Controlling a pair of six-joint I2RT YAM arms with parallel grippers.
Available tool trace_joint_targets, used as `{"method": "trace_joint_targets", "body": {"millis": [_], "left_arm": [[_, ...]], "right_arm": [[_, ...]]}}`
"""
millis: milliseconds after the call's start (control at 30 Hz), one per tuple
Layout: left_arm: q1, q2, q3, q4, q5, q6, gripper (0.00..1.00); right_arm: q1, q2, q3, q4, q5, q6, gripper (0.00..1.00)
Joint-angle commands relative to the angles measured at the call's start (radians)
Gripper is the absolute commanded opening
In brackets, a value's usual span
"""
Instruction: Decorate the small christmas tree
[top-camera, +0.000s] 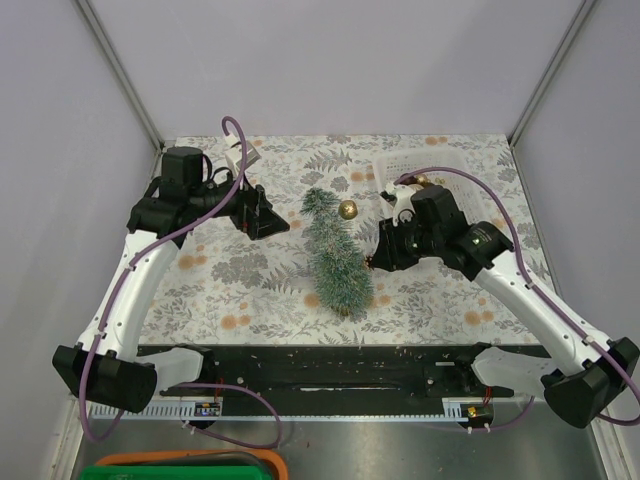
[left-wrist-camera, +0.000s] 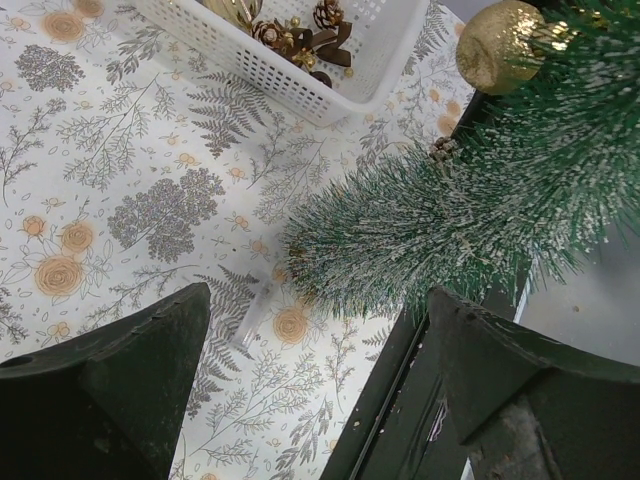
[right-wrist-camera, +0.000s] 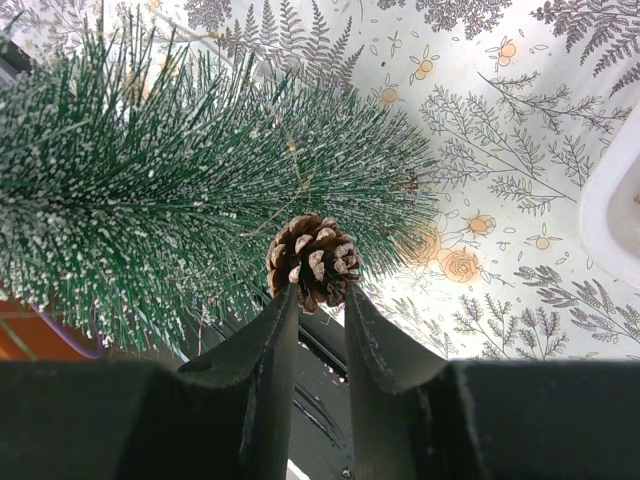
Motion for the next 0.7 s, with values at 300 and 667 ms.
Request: {"method": "trace_joint_targets", "body": {"millis": [300, 667], "left_arm": [[-0.008, -0.01, 0.039, 0.027, 0.014, -0.005, 0.93], [-0.008, -0.006, 0.039, 0.027, 0.017, -0.005, 0.93]], "right_arm": [[0.008, -0.047, -0.023, 0.065, 0.02, 0.023, 0.46], [0.006, -0.104, -0.043, 0.028, 0.083, 0.027, 0.62]]}}
